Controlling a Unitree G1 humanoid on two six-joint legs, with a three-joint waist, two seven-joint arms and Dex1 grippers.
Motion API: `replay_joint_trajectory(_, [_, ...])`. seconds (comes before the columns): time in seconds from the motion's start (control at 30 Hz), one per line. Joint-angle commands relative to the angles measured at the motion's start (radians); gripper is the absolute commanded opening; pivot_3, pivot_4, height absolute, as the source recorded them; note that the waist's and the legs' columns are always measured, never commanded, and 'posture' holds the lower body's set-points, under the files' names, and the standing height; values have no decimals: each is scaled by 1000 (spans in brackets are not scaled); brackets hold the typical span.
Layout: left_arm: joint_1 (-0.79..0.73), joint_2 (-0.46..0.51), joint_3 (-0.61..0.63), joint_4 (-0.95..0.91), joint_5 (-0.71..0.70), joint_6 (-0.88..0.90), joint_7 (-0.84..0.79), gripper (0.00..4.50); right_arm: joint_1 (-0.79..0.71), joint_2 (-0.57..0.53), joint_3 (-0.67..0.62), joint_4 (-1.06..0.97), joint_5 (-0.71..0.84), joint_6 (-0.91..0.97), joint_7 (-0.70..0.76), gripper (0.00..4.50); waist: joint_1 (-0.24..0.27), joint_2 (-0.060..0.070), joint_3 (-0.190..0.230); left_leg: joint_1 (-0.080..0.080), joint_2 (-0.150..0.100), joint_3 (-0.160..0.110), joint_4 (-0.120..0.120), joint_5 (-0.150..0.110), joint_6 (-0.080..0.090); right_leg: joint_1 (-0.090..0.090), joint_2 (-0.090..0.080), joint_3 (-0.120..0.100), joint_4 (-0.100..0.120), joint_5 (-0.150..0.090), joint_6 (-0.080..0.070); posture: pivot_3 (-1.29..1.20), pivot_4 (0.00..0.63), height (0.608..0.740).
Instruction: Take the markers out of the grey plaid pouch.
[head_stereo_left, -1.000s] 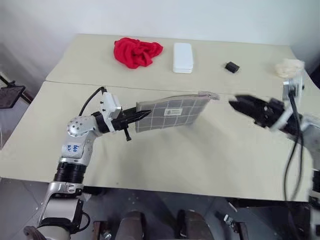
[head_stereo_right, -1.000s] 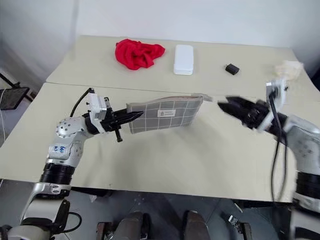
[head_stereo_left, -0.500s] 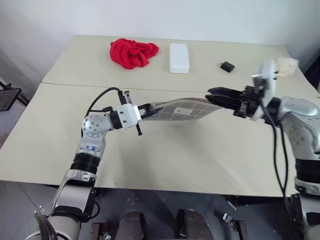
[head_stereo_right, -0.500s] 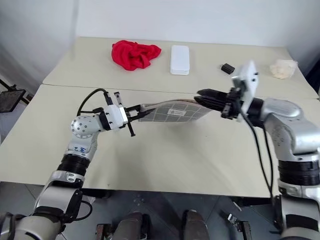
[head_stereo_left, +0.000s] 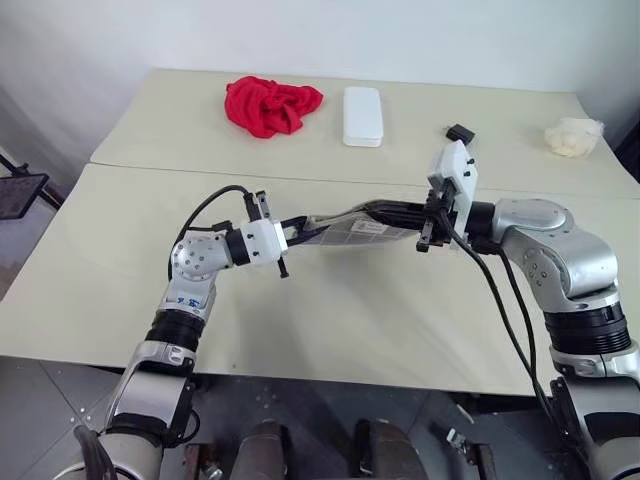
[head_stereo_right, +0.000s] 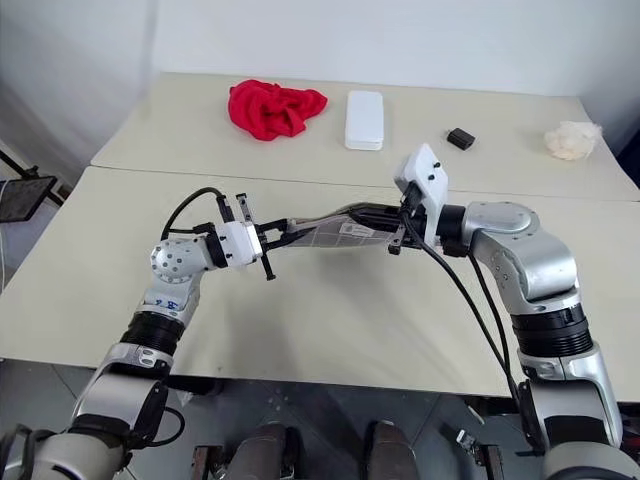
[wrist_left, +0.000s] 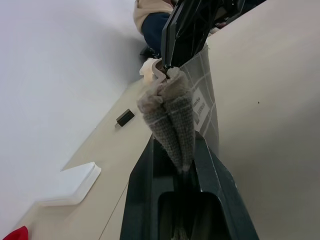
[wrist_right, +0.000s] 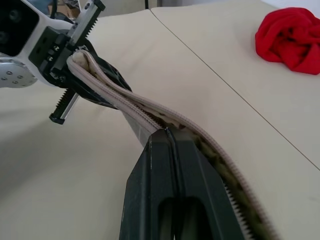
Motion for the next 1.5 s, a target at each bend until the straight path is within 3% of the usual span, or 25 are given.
replay_joint_trajectory(0.03, [-4,4,5,-44,-15,-12,13,0,-1,-11,-1,-10,-16,20,0,12,0,0,0,0,0,0,0,0,0,0,0,0,0,0,0,0,150,740])
replay_joint_trajectory(0.27, [2,13,-10,-50,-7,-40,1,0,2,-30,-13,-28,34,166,6,12,0,0,0,0,0,0,0,0,0,0,0,0,0,0,0,0,150,740])
replay_joint_trajectory(0.4, [7,36,-71,-65,42,-158,-32,0,-18,-32,-72,-18,155,440,-43,12,0,0,0,0,0,0,0,0,0,0,0,0,0,0,0,0,150,740])
replay_joint_trajectory(0.7, [33,38,-68,-91,33,-155,14,0,-90,7,-248,71,243,564,-158,12,-1,0,0,0,0,0,0,0,0,0,0,0,0,0,0,0,150,740])
replay_joint_trajectory(0.87, [37,41,-75,-94,32,-163,20,0,-87,20,-206,80,188,536,-214,12,-2,0,0,0,0,0,-1,0,0,0,0,0,0,0,0,0,150,740])
replay_joint_trajectory(1.07, [29,30,-58,-97,9,-110,44,0,25,-17,14,-123,84,377,-121,12,-1,0,0,-1,0,0,-1,0,0,-1,0,0,-1,0,0,0,150,740])
replay_joint_trajectory(1.23, [39,38,-50,-105,7,-98,51,0,76,-97,181,-188,-138,119,-83,12,-1,0,0,-1,0,0,-1,0,0,-1,0,0,-1,0,0,0,150,740])
replay_joint_trajectory(1.4, [50,49,-38,-103,0,-81,56,0,80,-91,200,-201,-200,32,-71,12,-1,0,0,-1,0,0,-1,0,0,-1,0,0,0,0,0,0,150,740])
replay_joint_trajectory(1.5, [53,55,-33,-103,-7,-74,55,0,74,-84,222,-194,-255,-19,-76,574,-1,0,0,-1,0,0,0,0,0,-1,0,0,0,0,0,0,150,740])
